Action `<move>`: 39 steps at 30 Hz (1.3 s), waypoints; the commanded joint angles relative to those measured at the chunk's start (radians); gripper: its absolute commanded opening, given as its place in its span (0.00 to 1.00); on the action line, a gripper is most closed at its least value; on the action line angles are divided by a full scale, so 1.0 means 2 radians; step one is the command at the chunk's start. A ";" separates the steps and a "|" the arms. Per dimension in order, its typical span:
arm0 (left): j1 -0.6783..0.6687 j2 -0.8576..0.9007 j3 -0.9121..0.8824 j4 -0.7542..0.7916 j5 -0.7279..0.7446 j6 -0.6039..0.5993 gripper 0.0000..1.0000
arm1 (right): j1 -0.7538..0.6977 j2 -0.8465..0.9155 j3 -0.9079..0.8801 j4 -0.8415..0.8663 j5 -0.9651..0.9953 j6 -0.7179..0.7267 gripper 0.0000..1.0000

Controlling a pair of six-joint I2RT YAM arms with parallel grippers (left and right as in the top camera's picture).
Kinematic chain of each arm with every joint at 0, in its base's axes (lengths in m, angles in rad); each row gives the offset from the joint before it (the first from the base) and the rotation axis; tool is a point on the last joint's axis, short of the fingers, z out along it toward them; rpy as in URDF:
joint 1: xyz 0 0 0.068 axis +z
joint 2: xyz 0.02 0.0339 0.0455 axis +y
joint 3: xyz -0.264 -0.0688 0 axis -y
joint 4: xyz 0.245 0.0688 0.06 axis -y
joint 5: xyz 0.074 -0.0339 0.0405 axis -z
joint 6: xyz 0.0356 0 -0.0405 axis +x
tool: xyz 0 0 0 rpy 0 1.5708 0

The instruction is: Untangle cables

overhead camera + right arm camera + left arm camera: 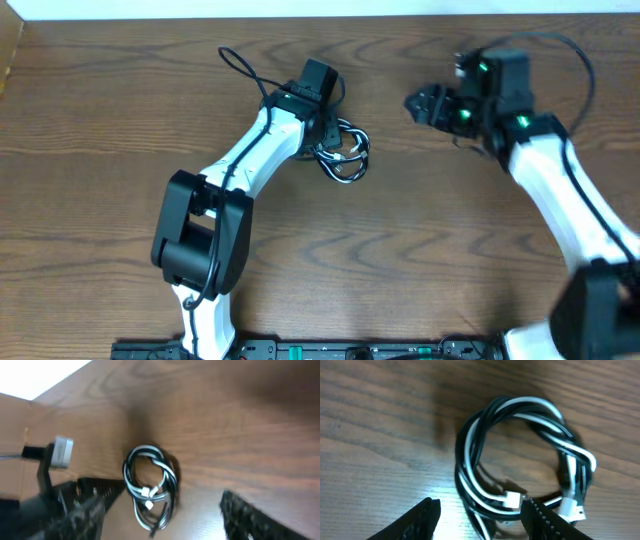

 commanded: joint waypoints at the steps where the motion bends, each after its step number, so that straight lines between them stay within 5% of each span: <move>1: 0.001 -0.001 0.008 -0.006 -0.010 -0.010 0.57 | 0.017 0.068 0.102 -0.059 0.034 0.000 0.65; 9: 0.001 0.005 -0.002 -0.006 -0.010 -0.077 0.57 | 0.033 0.161 0.162 -0.095 0.052 0.045 0.58; 24: 0.001 0.059 -0.002 0.040 -0.010 -0.124 0.39 | 0.035 0.163 0.162 -0.117 0.081 0.043 0.60; 34: -0.013 0.089 -0.002 0.042 -0.010 -0.123 0.19 | 0.038 0.163 0.159 -0.120 0.085 0.035 0.61; 36: -0.016 0.094 -0.002 0.041 -0.010 -0.123 0.08 | 0.039 0.163 0.156 -0.124 0.085 0.035 0.62; 39: -0.012 0.084 -0.001 0.041 0.005 -0.095 0.07 | 0.039 0.163 0.155 -0.131 0.084 0.024 0.62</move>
